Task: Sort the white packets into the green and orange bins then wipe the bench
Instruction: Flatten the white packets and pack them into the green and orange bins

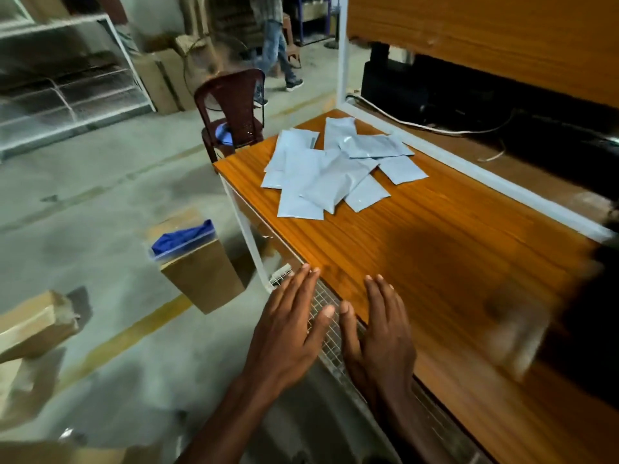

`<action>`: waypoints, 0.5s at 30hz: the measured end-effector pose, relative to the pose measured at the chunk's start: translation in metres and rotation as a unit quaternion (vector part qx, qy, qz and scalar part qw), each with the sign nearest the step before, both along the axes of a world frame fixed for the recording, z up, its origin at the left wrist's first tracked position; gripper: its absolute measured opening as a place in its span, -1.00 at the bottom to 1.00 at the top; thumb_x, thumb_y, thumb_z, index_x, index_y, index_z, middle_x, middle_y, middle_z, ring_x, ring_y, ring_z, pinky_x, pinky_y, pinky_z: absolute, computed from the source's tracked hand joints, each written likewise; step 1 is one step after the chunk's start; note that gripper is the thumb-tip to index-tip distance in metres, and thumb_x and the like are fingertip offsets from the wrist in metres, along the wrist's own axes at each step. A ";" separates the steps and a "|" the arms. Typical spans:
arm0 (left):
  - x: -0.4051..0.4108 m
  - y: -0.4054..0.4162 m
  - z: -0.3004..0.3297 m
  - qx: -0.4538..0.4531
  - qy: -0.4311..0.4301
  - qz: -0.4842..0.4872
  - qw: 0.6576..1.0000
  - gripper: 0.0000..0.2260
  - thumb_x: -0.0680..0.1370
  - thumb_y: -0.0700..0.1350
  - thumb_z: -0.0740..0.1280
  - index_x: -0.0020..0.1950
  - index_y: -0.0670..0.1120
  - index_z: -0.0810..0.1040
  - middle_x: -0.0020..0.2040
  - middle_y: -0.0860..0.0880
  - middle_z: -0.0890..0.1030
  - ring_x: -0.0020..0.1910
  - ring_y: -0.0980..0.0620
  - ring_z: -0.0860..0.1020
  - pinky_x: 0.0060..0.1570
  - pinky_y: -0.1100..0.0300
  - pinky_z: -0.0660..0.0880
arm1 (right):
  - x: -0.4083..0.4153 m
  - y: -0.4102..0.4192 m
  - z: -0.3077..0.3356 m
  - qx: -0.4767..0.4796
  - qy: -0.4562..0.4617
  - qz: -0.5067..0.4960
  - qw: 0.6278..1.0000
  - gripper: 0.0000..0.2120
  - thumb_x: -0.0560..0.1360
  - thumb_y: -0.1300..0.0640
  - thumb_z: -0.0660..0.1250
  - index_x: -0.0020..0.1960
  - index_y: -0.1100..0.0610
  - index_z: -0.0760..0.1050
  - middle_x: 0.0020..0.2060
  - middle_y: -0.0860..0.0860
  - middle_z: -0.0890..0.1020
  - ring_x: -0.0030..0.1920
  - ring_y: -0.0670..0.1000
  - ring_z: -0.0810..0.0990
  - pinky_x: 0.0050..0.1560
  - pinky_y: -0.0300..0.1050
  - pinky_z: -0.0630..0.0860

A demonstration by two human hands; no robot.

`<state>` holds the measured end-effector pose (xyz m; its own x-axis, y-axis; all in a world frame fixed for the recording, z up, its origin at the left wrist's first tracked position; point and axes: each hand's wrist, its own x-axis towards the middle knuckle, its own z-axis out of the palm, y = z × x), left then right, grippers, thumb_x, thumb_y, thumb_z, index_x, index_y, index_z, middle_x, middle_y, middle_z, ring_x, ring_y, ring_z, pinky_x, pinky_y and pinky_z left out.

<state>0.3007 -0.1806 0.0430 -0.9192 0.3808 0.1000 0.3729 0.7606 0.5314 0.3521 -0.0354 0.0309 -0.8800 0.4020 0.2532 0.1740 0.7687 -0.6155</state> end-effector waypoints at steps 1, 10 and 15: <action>-0.011 -0.007 -0.001 -0.005 0.001 0.001 1.000 -0.44 0.57 0.38 -0.12 0.56 0.30 -0.10 0.54 0.34 -0.14 0.45 0.40 -0.24 0.44 0.25 -0.06 | -0.011 -0.007 -0.001 -0.002 -0.011 0.002 1.000 -0.26 0.58 -0.41 -0.16 0.55 0.03 0.25 0.53 0.05 0.32 0.51 0.13 0.31 0.36 0.29 0.42; -0.120 -0.039 -0.009 -0.017 0.017 -0.002 1.000 -0.46 0.58 0.39 -0.13 0.55 0.33 -0.09 0.56 0.31 -0.10 0.50 0.32 -0.20 0.49 0.15 -0.07 | -0.110 -0.026 -0.006 -0.023 -0.061 -0.010 0.998 -0.19 0.50 -0.49 -0.25 0.60 -0.09 0.10 0.60 -0.05 0.14 0.59 0.04 0.13 0.52 0.16 0.18; -0.186 -0.037 -0.011 -0.021 0.018 0.000 1.000 -0.46 0.59 0.39 -0.13 0.56 0.32 -0.07 0.53 0.33 -0.12 0.53 0.28 -0.16 0.51 0.11 -0.04 | -0.181 -0.021 -0.011 -0.051 -0.027 -0.031 0.998 -0.29 0.56 -0.38 -0.06 0.56 0.01 0.23 0.55 0.06 0.28 0.53 0.11 0.26 0.44 0.04 0.21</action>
